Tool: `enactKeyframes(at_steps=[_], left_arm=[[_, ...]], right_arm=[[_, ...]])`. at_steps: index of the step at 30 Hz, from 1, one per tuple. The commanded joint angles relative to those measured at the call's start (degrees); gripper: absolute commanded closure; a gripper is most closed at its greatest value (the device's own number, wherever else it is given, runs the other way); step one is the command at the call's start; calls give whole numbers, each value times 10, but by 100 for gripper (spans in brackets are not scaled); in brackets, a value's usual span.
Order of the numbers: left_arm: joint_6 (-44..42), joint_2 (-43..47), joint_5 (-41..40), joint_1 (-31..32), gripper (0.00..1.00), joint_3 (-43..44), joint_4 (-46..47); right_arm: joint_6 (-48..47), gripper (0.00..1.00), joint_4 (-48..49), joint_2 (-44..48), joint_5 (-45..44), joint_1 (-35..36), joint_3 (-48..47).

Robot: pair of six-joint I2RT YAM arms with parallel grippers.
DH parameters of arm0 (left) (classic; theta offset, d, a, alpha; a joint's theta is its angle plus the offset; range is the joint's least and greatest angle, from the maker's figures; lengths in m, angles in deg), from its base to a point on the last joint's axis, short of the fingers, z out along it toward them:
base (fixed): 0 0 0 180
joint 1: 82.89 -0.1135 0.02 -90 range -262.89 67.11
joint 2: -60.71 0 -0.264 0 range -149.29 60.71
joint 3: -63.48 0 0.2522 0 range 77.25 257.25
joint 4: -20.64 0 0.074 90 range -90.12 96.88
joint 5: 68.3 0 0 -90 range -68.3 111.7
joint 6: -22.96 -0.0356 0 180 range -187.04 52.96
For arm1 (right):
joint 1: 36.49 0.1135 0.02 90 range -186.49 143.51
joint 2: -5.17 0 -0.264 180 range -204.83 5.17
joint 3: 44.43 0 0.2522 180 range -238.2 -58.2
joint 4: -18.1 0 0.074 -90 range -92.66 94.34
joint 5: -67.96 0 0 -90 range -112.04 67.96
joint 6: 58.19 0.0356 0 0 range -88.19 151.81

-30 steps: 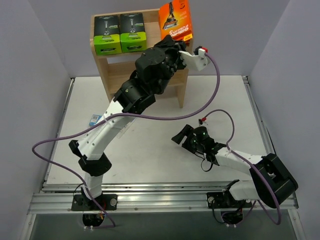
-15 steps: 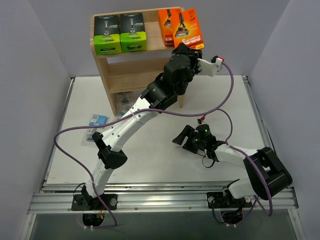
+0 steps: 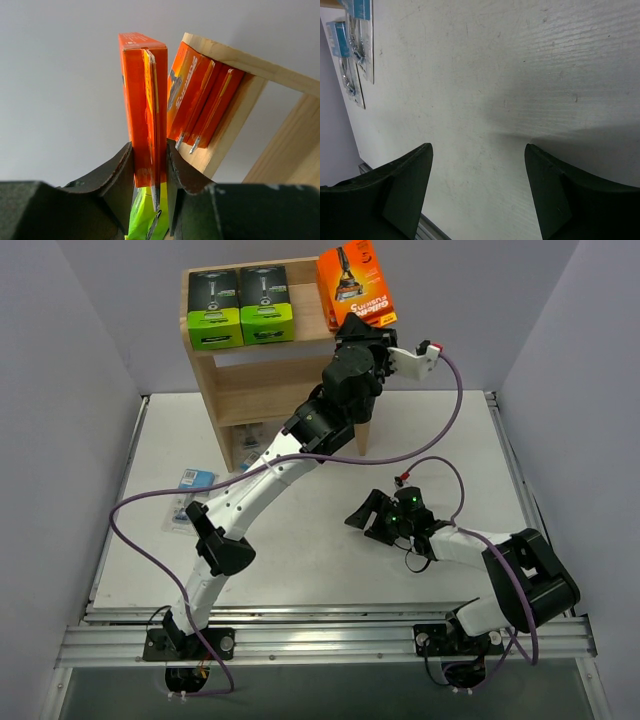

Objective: Place and organize the shaving razors onto the shelf

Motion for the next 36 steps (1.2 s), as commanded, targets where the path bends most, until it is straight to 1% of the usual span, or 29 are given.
enactKeyframes(at_steps=[1,2,6,7,9,10,13,14,17,20,23,28,31,32,33,34,36], left_arm=[[-31,1,-22,-8,96,-3,72],[-38,1,-23,-10,96,-7,78],[-50,2,-23,-15,87,-24,99],[-53,1,-23,-15,81,-29,103],[-60,1,-24,-16,74,-33,114],[-60,1,-24,-17,69,-35,115],[-62,1,-24,-20,65,-40,118],[-62,1,-24,-21,62,-42,119],[-65,2,-24,-22,57,-44,124],[-67,4,-23,-22,53,-46,124],[-74,9,-23,-23,50,-51,153],[-72,18,-26,-22,43,-58,157],[-52,26,-27,-21,38,-52,142],[-24,28,-22,-20,37,-46,104],[-6,34,-16,-18,37,-39,87],[9,37,-10,-18,33,-33,71],[37,44,5,-15,30,-23,40]], right_arm=[[-11,30,4,-13,12,-6,-12],[-11,30,6,-16,13,-7,-12],[-11,30,13,-26,18,-10,-12],[-9,31,15,-30,19,-11,-11],[-7,31,23,-34,22,-12,-8],[-6,31,25,-38,23,-12,-8],[-6,31,29,-44,28,-14,-8],[-6,31,30,-45,30,-15,-8],[-6,31,32,-48,31,-18,-8],[-5,31,34,-51,33,-19,-8],[-4,31,35,-54,33,-20,-8],[-4,31,38,-58,35,-21,-7],[-1,31,37,-55,36,-22,-6],[0,31,37,-55,35,-22,-5],[0,31,36,-53,35,-22,-5],[1,31,37,-52,34,-22,-5],[2,31,36,-49,32,-21,-5]])
